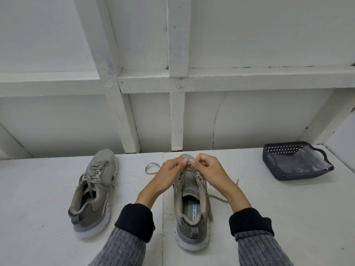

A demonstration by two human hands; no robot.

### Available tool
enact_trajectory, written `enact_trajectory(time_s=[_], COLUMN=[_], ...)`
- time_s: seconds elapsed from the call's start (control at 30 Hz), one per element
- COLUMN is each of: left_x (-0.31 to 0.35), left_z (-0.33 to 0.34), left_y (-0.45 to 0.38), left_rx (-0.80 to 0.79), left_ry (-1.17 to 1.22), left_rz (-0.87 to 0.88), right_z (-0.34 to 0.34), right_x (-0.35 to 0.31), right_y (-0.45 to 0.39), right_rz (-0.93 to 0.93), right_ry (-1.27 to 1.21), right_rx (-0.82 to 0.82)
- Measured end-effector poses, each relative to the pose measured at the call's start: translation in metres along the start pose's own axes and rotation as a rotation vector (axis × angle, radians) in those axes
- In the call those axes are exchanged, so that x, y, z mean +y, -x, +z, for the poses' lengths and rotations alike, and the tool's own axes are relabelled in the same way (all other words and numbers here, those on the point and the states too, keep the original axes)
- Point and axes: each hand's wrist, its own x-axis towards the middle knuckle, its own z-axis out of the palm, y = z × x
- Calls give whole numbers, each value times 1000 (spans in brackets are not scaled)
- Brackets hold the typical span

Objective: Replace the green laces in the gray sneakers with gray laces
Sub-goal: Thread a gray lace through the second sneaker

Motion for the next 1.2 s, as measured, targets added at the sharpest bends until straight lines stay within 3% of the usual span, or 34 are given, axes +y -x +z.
enact_trajectory(time_s=[0.23,0.37,0.53,0.67,0.73,0.9,0.97,1.07,1.2], left_x=[-16,-17,-13,10,13,-4,-10,-20,-21], left_z=[-19,-24,-20,-6,-2,-1,-1,0,9], left_y=[4,8,7,4,1,-7,-8,-13,-17], left_rx=[313,387,332,155,124,248,314,296,247], left_ry=[-95,-271,-553,-205,-139,-192,-215,-200,-247], left_rz=[-27,-84,-86,44,51,-36,-82,-140,-174], right_z=[-17,-13,-5,-1,1,2,3,9,11], right_x=[21,19,16,16,16,22,25,34,41], right_y=[0,0,-4,-6,-6,-6,-4,-3,-4], right_rz=[33,38,-5,-23,-12,51,133,252,314], right_ry=[28,-84,16,11,3,25,114,269,275], right_rx=[101,167,287,286,279,330,243,79,141])
